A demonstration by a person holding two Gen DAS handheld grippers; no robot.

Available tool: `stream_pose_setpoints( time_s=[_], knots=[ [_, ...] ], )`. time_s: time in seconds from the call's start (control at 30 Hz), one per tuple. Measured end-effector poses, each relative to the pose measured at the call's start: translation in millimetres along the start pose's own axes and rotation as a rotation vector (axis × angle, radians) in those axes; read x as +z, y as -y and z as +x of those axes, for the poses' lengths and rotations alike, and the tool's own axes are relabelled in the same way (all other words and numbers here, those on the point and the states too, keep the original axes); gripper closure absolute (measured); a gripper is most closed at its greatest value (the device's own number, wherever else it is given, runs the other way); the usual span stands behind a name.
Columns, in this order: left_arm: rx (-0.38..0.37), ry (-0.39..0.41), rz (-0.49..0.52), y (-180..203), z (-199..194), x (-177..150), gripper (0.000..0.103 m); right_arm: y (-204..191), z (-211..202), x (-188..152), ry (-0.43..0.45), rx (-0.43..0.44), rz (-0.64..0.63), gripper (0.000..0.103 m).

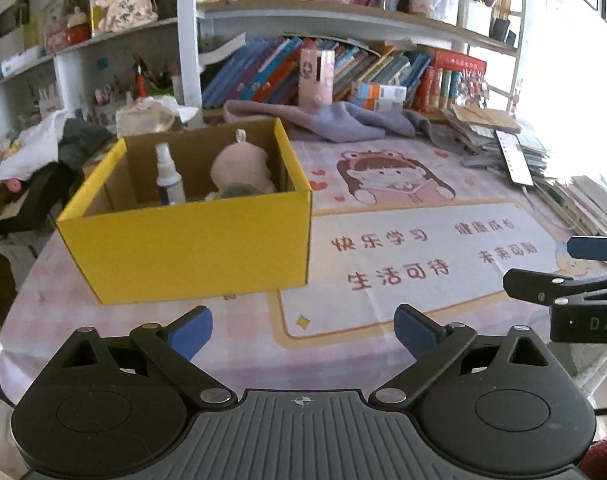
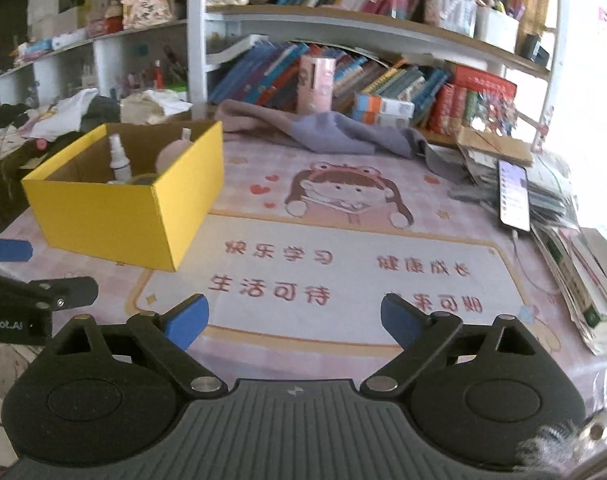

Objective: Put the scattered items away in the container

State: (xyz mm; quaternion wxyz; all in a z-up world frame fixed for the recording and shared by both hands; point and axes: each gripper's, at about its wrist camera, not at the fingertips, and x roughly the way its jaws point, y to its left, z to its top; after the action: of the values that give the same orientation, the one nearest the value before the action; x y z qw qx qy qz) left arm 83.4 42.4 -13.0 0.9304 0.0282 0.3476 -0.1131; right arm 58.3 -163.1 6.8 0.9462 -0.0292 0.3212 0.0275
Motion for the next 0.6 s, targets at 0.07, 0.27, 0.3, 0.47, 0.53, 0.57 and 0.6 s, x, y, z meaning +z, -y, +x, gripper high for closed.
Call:
stream_pose_setpoints(
  time_s=[0.07, 0.27, 0.3, 0.47, 0.53, 0.57, 0.6],
  knots=[
    [-0.003, -0.002, 0.002, 2, 0, -1, 0.001, 4, 0, -2, -0.009, -0.004, 0.015, 0.007],
    [0.049, -0.079, 0.016, 8, 9, -5, 0.0, 6, 3, -8, -0.047, -0.01, 0.022, 0.002],
    [0.053, -0.092, 0.013, 7, 11, -6, 0.0, 6, 4, -9, -0.054, -0.012, 0.022, 0.002],
    [0.059, -0.124, -0.011, 2, 12, -9, 0.0, 6, 8, -11, -0.078, -0.007, 0.04, 0.002],
    [0.066, -0.126, -0.021, -1, 12, -9, 0.0, 5, 9, -11, -0.079, -0.002, 0.038, 0.001],
    [0.068, -0.128, -0.026, -2, 12, -9, 0.0, 5, 9, -10, -0.079, 0.001, 0.036, 0.001],
    [0.068, -0.131, -0.031, -3, 12, -9, 0.0, 4, 9, -10, -0.079, 0.003, 0.032, 0.0]
  ],
)
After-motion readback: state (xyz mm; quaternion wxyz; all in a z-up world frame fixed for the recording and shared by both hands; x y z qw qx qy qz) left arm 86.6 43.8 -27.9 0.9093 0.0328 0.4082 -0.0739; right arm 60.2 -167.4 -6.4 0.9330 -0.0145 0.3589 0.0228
